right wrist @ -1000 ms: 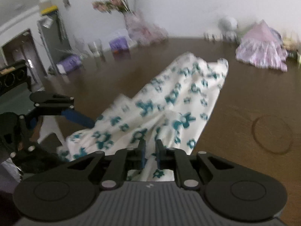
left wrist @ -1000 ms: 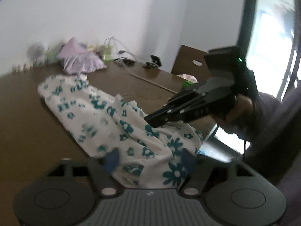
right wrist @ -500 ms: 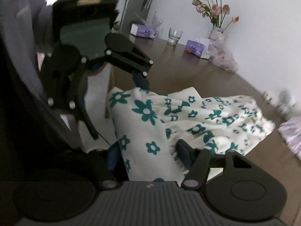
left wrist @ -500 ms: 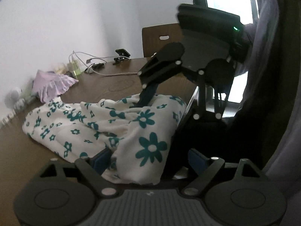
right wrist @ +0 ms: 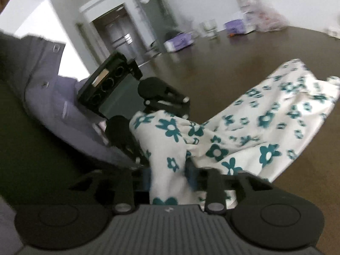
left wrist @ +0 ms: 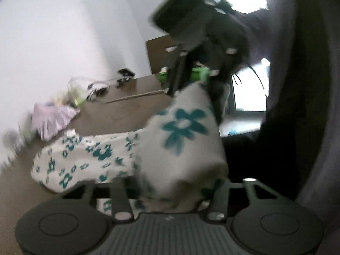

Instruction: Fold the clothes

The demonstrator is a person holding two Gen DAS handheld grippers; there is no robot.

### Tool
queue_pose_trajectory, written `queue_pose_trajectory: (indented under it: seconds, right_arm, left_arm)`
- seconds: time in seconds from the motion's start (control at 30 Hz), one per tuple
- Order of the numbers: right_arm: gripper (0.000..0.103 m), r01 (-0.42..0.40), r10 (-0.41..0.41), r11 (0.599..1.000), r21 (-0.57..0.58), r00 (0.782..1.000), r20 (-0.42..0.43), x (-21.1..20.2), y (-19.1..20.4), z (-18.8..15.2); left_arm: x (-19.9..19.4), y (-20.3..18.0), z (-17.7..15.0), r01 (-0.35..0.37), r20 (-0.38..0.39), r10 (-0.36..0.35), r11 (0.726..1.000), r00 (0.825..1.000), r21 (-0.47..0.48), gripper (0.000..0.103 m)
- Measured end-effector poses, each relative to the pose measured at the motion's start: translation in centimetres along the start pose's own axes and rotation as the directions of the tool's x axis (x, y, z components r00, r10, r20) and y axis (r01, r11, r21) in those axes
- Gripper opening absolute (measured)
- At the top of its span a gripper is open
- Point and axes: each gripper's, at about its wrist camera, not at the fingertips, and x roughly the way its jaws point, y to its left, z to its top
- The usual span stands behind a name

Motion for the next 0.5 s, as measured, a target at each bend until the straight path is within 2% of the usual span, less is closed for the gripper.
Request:
queue_pose_trajectory:
  seconds: [0.07,0.17,0.27,0.33,0.37,0.43,0.47,0.5]
  right_arm:
    - [0.102,0.07,-0.07,0.997,-0.033,0.997,0.017,-0.8,1.0,-1.0]
    - [0.103,0.206,-0.193,0.953,-0.22,0.978,0.079,-1.0,3.7,-3.7]
    - [0.1,0.385,-0.343,0.832,-0.399,0.923,0.174,0.6,5.3,-5.3]
    - [0.097,0.469,-0.384,0.757,-0.455,0.882,0.271,1.4,5.5,-5.8]
    - [0.092,0.473,-0.372,0.754,-0.456,0.879,0.297,1.7,5.1,-5.8]
    - [0.063,0.41,-0.313,0.8,-0.437,0.908,0.279,2.2,3.6,-5.1]
    - [0.036,0.352,-0.265,0.843,-0.407,0.93,0.255,2.4,2.7,-4.6]
    - [0.026,0.242,-0.179,0.915,-0.322,0.961,0.213,2.3,1.2,-3.8]
  left_arm:
    - [-0.1,2.5,0.1,0.076,-0.002,-0.077,0.986,0.997,-0.147,0.026]
    - [0.0,4.6,0.0,0.147,0.004,-0.152,0.95,0.988,-0.274,0.024]
    - [0.0,5.7,0.0,0.186,0.015,-0.192,0.923,0.981,-0.336,0.023]
    - [0.1,6.3,0.1,0.207,0.021,-0.215,0.906,0.976,-0.368,0.023]
    - [0.0,6.4,0.1,0.218,0.022,-0.227,0.9,0.974,-0.377,0.023]
    - [-0.2,6.5,0.1,0.242,0.023,-0.254,0.886,0.967,-0.396,0.022]
    - [-0.3,6.6,0.0,0.257,0.024,-0.271,0.874,0.962,-0.412,0.022]
    - [-0.3,6.7,-0.2,0.27,0.026,-0.288,0.86,0.957,-0.434,0.022]
